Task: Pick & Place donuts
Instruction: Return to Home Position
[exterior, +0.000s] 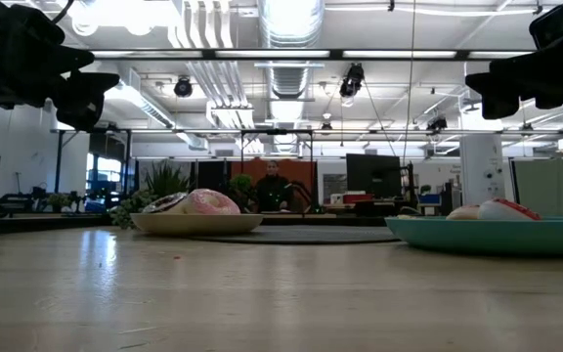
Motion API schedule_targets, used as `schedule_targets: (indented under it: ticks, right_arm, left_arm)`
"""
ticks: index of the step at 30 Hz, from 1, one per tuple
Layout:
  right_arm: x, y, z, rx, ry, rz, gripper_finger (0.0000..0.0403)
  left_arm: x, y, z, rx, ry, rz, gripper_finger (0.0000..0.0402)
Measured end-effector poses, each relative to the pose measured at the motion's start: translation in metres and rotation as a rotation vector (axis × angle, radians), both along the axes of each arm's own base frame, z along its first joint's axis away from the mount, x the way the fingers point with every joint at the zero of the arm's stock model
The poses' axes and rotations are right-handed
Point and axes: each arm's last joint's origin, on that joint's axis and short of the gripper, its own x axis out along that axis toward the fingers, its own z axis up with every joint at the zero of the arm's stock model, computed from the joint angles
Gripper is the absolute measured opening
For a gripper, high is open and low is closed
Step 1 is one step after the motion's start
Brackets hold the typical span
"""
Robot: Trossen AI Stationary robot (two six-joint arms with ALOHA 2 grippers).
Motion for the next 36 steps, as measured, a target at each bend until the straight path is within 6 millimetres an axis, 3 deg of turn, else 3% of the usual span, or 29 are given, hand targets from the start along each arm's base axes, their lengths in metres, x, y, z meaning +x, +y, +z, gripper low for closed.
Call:
schedule_targets:
  ticks: [36]
  right_arm:
    - [0.0, 0.0, -0.0002, 0.0, 0.001, 0.0, 0.017]
  left_arm:
    - [0.0, 0.0, 0.0, 0.0, 0.0, 0.0, 0.0165]
